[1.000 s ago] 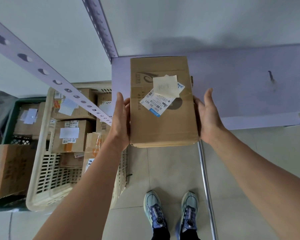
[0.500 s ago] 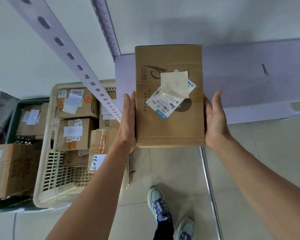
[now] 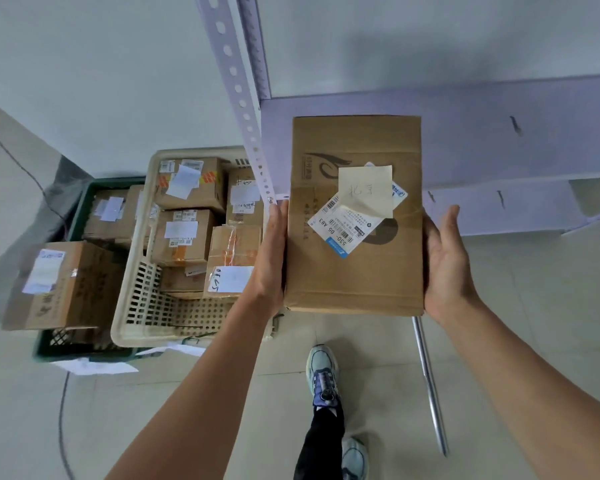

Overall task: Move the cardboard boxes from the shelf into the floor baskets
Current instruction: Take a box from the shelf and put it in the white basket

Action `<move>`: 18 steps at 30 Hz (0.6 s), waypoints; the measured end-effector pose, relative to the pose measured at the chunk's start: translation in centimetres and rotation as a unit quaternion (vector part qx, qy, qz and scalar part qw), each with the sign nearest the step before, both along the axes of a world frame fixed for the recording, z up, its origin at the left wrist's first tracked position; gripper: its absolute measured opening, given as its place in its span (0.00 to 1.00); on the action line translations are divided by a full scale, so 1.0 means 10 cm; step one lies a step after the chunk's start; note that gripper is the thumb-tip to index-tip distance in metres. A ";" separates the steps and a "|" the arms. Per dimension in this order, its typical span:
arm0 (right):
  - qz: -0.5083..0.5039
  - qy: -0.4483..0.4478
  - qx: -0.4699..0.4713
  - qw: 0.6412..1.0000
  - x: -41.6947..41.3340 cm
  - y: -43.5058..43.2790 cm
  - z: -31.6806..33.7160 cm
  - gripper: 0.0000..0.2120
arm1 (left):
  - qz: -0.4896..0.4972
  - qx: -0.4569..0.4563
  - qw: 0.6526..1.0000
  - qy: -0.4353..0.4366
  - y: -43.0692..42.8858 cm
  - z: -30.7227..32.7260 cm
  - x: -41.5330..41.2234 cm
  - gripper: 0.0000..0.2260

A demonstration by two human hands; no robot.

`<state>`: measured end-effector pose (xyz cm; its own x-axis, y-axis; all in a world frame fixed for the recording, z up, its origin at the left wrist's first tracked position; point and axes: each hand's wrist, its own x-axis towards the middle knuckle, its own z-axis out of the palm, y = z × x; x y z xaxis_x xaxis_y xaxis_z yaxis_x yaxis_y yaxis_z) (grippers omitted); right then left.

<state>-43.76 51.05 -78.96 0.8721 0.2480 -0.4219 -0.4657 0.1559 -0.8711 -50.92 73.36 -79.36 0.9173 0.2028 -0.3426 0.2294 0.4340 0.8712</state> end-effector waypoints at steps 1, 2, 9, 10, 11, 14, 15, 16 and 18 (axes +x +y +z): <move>0.000 0.000 0.005 1.000 -0.13 0.00 0.02 0.34 | 0.000 -0.005 1.000 0.001 -0.01 0.00 -0.13 0.28; 0.002 0.000 0.008 1.000 -0.26 0.01 0.04 0.34 | 0.001 -0.001 1.000 0.007 -0.01 0.00 -0.26 0.29; 0.017 0.029 0.027 0.999 -0.99 0.27 -0.03 0.33 | 0.009 0.017 1.000 0.023 0.23 -0.05 -1.04 0.27; 0.018 0.036 0.025 0.999 -1.06 0.34 -0.06 0.33 | 0.014 0.012 0.999 0.030 0.31 -0.08 -1.13 0.27; 0.024 0.044 0.026 0.998 -1.13 0.43 -0.08 0.32 | 0.021 0.009 0.999 0.036 0.40 -0.12 -1.21 0.28; 0.042 0.065 0.024 0.997 -1.28 0.74 -0.19 0.31 | 0.028 0.002 0.998 0.049 0.70 -0.26 -1.41 0.28; 0.045 0.067 0.021 0.997 -1.32 0.86 -0.24 0.31 | 0.028 -0.001 0.998 0.057 0.81 -0.31 -1.46 0.26; 0.047 0.067 0.017 0.996 -1.35 0.98 -0.29 0.31 | 0.025 -0.006 0.998 0.064 0.94 -0.36 -1.50 0.24; 0.049 0.070 0.009 0.996 -1.40 1.26 -0.41 0.32 | 0.028 -0.003 0.997 0.073 1.22 -0.48 -1.55 0.24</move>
